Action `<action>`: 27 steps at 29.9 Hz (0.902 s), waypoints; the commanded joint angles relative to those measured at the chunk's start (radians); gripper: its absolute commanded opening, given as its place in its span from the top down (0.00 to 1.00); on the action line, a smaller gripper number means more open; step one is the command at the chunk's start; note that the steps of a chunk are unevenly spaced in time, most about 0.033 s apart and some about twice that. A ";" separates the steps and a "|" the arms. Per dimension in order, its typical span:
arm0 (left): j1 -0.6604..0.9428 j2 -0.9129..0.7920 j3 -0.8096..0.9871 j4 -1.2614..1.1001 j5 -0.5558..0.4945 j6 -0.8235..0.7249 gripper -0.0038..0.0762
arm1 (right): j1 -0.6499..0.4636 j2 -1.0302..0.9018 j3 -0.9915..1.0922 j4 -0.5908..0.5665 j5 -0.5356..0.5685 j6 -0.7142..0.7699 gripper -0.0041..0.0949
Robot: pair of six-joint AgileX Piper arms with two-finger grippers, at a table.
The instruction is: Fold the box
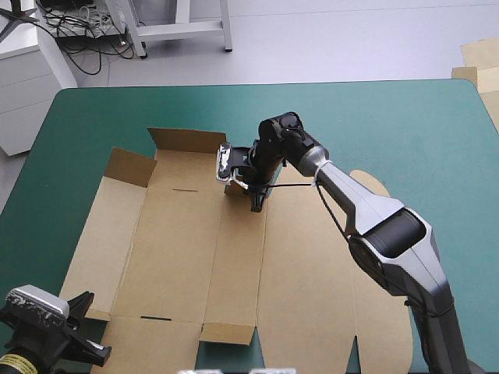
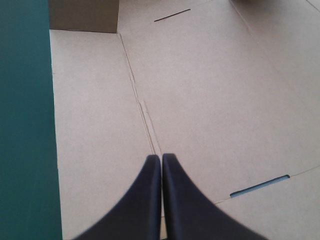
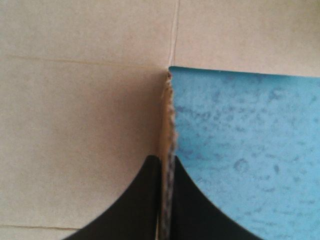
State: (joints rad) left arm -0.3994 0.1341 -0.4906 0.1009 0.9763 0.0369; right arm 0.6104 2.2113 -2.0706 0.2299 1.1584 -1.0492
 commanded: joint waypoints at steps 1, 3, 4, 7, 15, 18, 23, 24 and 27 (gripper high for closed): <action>-0.004 0.015 -0.031 0.004 -0.063 -0.001 0.96 | 0.000 -0.063 -0.032 0.015 -0.013 0.009 0.92; -0.004 0.015 -0.031 0.004 -0.063 -0.001 0.96 | -0.002 -0.063 -0.032 0.015 -0.021 0.037 0.86; -0.004 0.015 -0.031 0.004 -0.063 -0.001 0.96 | -0.002 -0.063 -0.032 0.015 -0.026 0.051 0.79; -0.004 0.015 -0.031 0.004 -0.063 -0.001 0.96 | -0.004 -0.063 -0.032 0.015 -0.030 0.102 0.58; -0.004 0.015 -0.031 0.004 -0.063 -0.001 0.96 | -0.075 -0.145 -0.032 0.012 -0.025 0.155 0.49; -0.004 0.015 -0.031 0.004 -0.063 -0.001 0.96 | -0.141 -0.208 -0.032 0.005 -0.025 0.174 0.52; -0.004 0.015 -0.031 0.004 -0.063 -0.001 0.96 | -0.289 -0.323 -0.029 -0.100 0.017 0.549 0.58; -0.004 0.015 -0.031 0.004 -0.063 -0.001 0.96 | -0.315 -0.342 -0.022 -0.128 0.026 0.566 0.59; -0.004 0.015 -0.031 0.004 -0.063 -0.001 0.96 | -0.418 -0.427 0.029 -0.121 0.015 0.574 0.70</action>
State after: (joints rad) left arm -0.3994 0.1341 -0.4906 0.1009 0.9763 0.0369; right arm 0.2656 1.9083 -2.0514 0.1078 1.1941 -0.5145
